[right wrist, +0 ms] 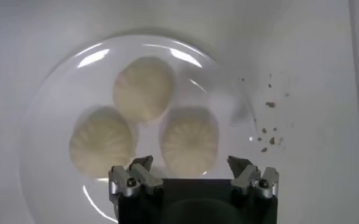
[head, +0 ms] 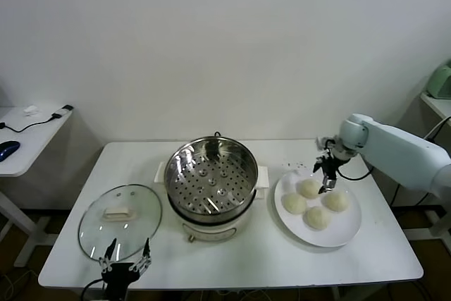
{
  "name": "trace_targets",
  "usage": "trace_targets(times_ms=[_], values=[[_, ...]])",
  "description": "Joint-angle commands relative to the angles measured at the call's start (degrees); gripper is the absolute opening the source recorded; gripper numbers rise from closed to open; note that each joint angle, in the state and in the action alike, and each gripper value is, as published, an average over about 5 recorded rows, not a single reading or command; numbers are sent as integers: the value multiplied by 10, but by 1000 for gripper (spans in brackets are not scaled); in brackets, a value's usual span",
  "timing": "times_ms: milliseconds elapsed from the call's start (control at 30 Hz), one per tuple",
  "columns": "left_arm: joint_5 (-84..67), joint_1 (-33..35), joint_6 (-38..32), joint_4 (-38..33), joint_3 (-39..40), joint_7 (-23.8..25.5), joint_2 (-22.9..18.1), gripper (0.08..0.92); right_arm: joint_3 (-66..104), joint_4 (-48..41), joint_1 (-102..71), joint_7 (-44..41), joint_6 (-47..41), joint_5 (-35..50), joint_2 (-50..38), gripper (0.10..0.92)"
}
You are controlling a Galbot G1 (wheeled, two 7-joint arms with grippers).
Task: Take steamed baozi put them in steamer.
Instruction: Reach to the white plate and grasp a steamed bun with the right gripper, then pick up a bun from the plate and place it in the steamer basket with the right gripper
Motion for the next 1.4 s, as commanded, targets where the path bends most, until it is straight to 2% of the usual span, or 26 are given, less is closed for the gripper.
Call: trace_targets(times_ms=[33,233,467,633,733,900,1133,1300,1400], values=[[6,3,-2,0,2,-1,-4,823,26,-44,-34,9,6,-23,26,823],[7,6,-2,-5,2,-2,-5,823,37,-44,-45,10,3,-26,31,819],[10,10,-2,-8,3,-4,-6,823,43,-37,-44,10,5,-25,28,708],[11,14,-4,-12,3,-5,-7,823,46,-9,-26,3,12,-14,15,667],[14,17,-5,-15,4,-5,-8,823,21,30,21,-7,16,-3,-7,662],[20,20,-4,-23,9,-3,-11,823,-101,96,186,-27,38,62,-25,656],[21,23,-2,-37,9,-2,-5,823,-224,193,408,-42,129,137,46,653],[21,23,-4,-38,10,-2,-2,823,-218,267,444,-33,190,153,131,653],[20,23,-4,-39,11,-2,-2,823,-214,291,428,-24,232,131,184,653]])
